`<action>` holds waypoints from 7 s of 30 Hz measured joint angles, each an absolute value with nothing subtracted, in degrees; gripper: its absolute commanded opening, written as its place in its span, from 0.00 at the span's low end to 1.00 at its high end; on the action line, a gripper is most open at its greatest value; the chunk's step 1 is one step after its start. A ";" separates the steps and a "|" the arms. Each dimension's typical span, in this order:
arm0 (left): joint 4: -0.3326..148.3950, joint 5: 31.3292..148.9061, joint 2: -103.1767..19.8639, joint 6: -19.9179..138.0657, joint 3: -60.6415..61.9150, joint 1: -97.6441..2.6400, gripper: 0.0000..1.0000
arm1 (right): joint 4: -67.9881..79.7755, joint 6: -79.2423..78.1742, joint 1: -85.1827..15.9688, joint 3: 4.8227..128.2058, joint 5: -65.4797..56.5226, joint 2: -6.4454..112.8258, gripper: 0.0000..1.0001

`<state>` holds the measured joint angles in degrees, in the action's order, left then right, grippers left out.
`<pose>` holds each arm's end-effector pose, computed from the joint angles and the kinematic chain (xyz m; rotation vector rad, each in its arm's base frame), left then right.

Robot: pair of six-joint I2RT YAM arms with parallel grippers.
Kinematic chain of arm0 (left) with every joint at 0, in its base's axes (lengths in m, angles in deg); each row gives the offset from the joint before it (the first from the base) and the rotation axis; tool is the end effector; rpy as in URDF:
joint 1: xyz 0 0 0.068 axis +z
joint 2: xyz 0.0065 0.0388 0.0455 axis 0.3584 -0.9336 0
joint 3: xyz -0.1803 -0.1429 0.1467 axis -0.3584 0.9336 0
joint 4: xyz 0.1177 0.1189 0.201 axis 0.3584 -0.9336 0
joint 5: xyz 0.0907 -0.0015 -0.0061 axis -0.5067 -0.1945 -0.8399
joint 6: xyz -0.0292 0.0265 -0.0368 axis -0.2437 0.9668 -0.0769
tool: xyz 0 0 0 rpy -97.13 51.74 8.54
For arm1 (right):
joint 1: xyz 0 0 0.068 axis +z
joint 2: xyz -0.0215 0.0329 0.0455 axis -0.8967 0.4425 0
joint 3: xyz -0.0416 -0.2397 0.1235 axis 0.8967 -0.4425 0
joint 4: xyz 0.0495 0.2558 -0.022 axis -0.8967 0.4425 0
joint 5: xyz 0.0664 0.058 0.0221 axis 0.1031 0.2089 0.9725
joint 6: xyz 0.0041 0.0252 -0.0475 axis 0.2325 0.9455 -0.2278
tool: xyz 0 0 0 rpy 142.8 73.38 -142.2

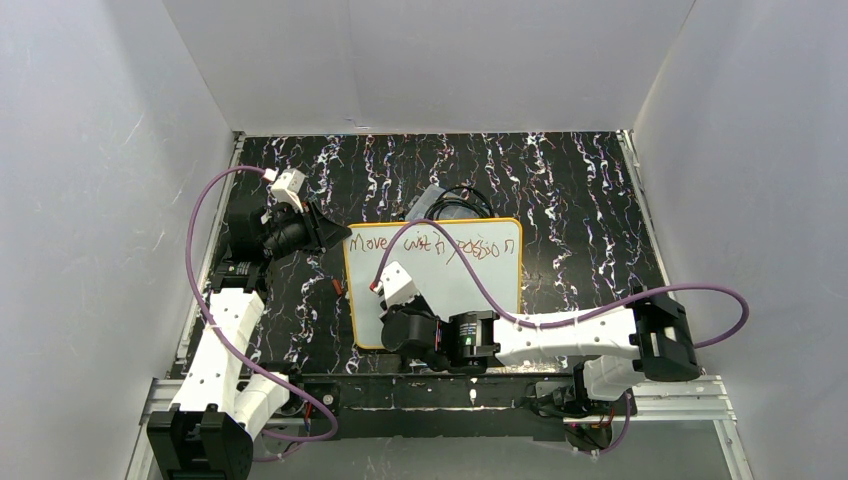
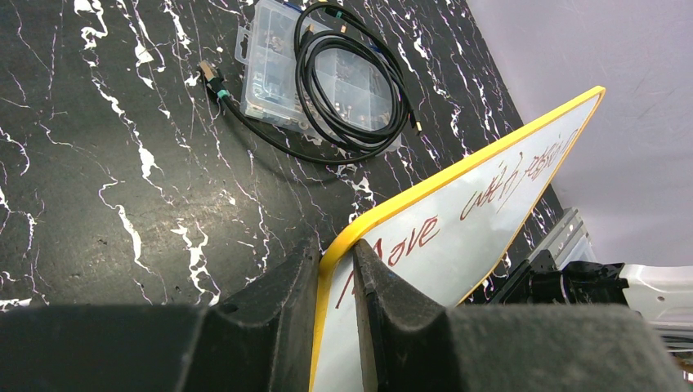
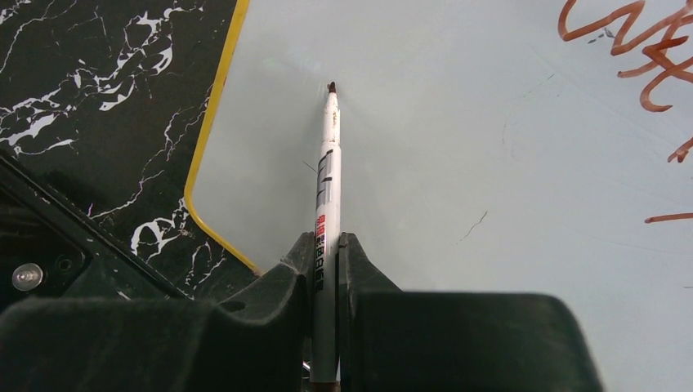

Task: Write a sentence on the whiteboard

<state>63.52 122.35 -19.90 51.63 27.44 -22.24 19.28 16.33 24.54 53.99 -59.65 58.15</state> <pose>0.2108 -0.0277 0.3212 0.2121 1.8735 -0.8982 0.0362 0.3282 0.2778 -0.6816 1.8838 0.3280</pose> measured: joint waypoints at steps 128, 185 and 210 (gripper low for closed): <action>63.52 122.26 -19.90 51.63 27.44 -22.24 0.19 | 20.78 21.34 24.03 49.73 -56.28 54.67 0.01; 63.52 122.15 -19.92 51.63 27.44 -22.24 0.19 | 23.12 21.03 23.77 50.34 -59.12 53.17 0.01; 63.52 122.06 -19.92 51.63 27.44 -22.24 0.19 | 24.81 22.63 24.21 50.34 -59.91 53.03 0.01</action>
<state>63.52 122.06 -19.92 51.63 27.44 -22.24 24.81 22.63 24.21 50.34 -59.91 53.03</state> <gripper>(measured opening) 0.197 0.188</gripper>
